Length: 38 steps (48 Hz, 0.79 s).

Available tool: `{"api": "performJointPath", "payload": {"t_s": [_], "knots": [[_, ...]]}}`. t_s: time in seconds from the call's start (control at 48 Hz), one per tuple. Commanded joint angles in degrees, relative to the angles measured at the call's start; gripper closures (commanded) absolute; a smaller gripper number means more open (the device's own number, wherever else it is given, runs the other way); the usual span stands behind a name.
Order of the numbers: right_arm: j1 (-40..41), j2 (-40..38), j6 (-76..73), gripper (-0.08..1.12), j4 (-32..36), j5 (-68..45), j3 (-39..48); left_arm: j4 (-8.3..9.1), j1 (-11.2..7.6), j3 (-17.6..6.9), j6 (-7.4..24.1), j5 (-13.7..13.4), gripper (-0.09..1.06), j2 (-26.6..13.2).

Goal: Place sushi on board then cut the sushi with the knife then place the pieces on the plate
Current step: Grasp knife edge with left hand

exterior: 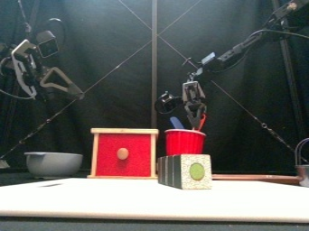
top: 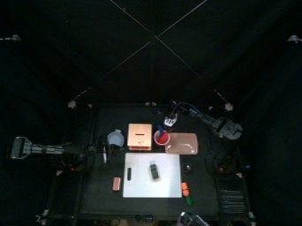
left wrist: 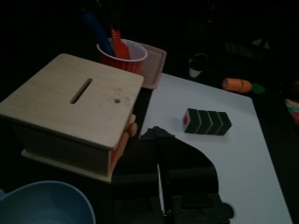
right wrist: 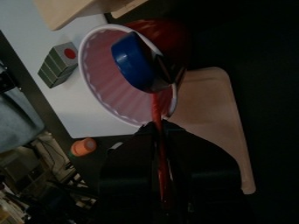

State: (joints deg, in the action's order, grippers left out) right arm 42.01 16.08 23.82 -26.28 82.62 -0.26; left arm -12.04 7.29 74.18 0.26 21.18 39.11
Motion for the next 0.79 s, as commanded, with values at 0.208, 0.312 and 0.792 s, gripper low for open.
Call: {"api": "performJointPath", "payload": {"t_s": [0.208,0.312,0.792], "knots": [[-1.41,-1.67,-0.97,0.64,0.09,0.70,-1.05,0.09,0.09,-0.62,0.09,0.26,0.96,-0.09],[-1.67,-1.76,-3.16,0.64,0.44,1.41,-1.93,0.09,0.00,-0.62,0.09,0.35,0.96,-0.09],[-2.29,-3.43,-4.92,0.64,1.58,2.72,-3.69,0.09,0.00,-0.62,0.09,0.35,0.96,-0.09]]}}
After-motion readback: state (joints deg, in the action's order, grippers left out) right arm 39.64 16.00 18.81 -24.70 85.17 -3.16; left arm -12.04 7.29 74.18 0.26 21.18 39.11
